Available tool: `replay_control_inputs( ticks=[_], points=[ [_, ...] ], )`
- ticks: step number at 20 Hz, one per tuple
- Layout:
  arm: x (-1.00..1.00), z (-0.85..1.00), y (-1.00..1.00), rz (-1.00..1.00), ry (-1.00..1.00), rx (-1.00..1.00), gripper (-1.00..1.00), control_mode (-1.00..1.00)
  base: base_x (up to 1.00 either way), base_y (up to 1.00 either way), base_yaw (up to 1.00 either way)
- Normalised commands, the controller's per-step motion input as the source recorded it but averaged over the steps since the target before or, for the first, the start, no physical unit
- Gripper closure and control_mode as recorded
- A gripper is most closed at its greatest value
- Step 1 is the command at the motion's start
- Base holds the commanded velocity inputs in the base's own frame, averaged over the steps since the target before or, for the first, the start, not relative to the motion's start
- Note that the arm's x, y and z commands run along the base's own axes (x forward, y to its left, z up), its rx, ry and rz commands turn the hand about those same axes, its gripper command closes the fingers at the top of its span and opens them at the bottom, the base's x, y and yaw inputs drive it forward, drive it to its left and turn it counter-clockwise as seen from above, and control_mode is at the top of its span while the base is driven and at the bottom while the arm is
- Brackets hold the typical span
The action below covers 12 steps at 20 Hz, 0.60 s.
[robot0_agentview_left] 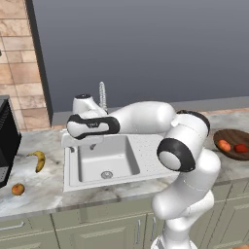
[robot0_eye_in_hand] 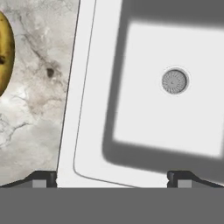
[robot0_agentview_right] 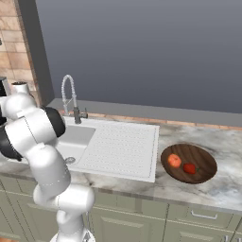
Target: There is a mixed pile of frozen fruits and vegetables on the counter. Locate all the frozen vegetables and place the items in a bowl on the counter. Take all the frozen fruits and defrost them in a running sink.
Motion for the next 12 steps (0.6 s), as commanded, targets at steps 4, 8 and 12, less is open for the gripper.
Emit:
replay_control_inputs(
  ticks=[4, 8, 12],
  points=[
    [0.08, -0.03, 0.33, -0.08, 0.00, 0.00, -1.00, -1.00, 0.00, 0.00, 0.00],
    [0.07, -0.02, 0.36, -0.08, 0.00, 0.00, -1.00, -1.00, 0.00, 0.00, 0.00],
    [0.09, -0.05, 0.39, -0.05, 0.00, 0.00, -1.00, -1.00, 0.00, 0.00, 0.00]
  ],
)
